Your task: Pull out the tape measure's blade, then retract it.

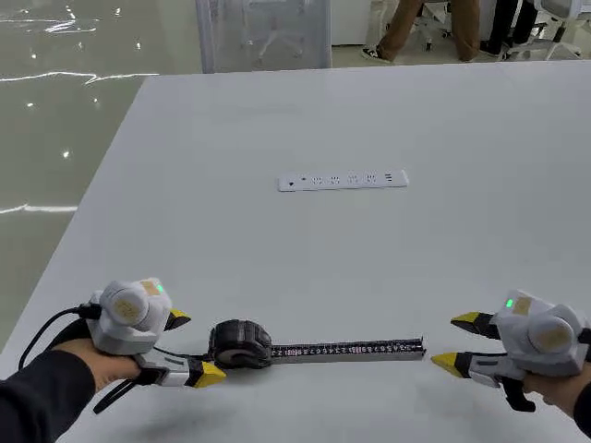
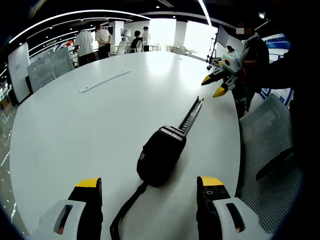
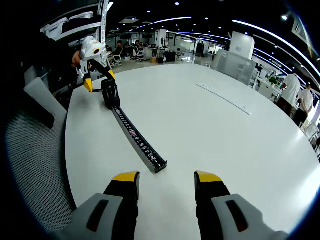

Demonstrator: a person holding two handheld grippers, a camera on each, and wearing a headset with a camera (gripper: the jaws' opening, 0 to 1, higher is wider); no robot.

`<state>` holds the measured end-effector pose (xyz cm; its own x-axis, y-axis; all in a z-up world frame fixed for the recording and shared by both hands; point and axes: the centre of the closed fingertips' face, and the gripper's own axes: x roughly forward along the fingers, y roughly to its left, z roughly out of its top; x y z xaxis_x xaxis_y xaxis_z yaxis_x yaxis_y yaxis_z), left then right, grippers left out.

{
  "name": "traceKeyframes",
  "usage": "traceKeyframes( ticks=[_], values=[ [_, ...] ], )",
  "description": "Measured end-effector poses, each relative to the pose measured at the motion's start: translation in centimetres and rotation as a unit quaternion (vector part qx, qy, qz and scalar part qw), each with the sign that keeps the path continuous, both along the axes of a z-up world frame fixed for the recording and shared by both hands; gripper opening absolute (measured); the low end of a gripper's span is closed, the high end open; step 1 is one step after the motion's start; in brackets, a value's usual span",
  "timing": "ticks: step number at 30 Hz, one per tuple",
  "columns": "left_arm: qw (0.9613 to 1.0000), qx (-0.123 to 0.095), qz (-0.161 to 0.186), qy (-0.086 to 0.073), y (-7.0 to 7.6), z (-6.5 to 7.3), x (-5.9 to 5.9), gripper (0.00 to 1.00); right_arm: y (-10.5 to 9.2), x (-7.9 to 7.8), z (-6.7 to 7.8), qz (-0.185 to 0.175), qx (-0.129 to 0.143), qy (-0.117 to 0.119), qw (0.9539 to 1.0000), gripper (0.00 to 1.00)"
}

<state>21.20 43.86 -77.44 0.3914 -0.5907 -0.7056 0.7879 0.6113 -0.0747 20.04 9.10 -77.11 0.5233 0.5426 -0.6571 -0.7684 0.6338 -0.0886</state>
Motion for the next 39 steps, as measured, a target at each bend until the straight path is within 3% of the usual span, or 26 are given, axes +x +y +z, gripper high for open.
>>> traceKeyframes(
  ticks=[2,4,5,8,11,15,20,24,26,32,39],
  values=[
    [0.9994,-0.024,0.020,-0.017,0.2,0.5,0.0,0.81,-0.5,-1.0,0.4,-0.007,0.005,-0.003,1.0000,0.45],
    [0.9972,-0.046,0.038,-0.045,0.4,1.2,0.5,1.00,-1.0,-2.1,0.8,-0.010,0.000,-0.007,0.9999,0.48],
    [0.9966,-0.045,0.044,-0.053,0.7,1.4,0.5,0.99,-1.2,-2.5,0.9,-0.011,-0.002,-0.009,0.9999,0.49],
    [0.9921,-0.068,0.082,-0.067,1.3,2.2,0.4,1.00,-1.6,-3.9,0.9,-0.014,-0.001,-0.004,0.9999,0.53],
    [0.9903,-0.080,0.109,-0.034,2.0,1.8,-0.7,1.00,-2.3,-4.9,0.7,-0.017,-0.013,-0.008,0.9997,0.61],
    [0.9902,-0.082,0.103,-0.047,2.7,2.0,-2.2,1.00,-3.3,-5.1,1.2,-0.038,-0.011,-0.017,0.9991,0.76],
    [0.9882,-0.080,0.120,-0.051,4.6,1.8,-3.4,1.00,-4.3,-5.2,2.1,-0.052,-0.002,-0.019,0.9985,0.82],
    [0.9854,-0.067,0.145,-0.059,6.2,1.8,-4.2,1.00,-5.3,-5.6,1.7,-0.057,-0.009,-0.015,0.9982,0.88],
    [0.9838,-0.089,0.149,-0.046,6.0,2.3,-4.8,1.00,-5.7,-5.7,1.6,-0.065,-0.002,-0.014,0.9977,0.92],
    [0.9826,-0.082,0.157,-0.056,6.4,3.3,-5.2,1.00,-6.7,-6.5,1.5,-0.077,0.002,-0.009,0.9970,1.00],
    [0.9825,-0.081,0.157,-0.060,6.6,3.9,-5.4,1.00,-7.4,-7.0,2.6,-0.095,0.012,-0.012,0.9953,1.00]
  ],
)
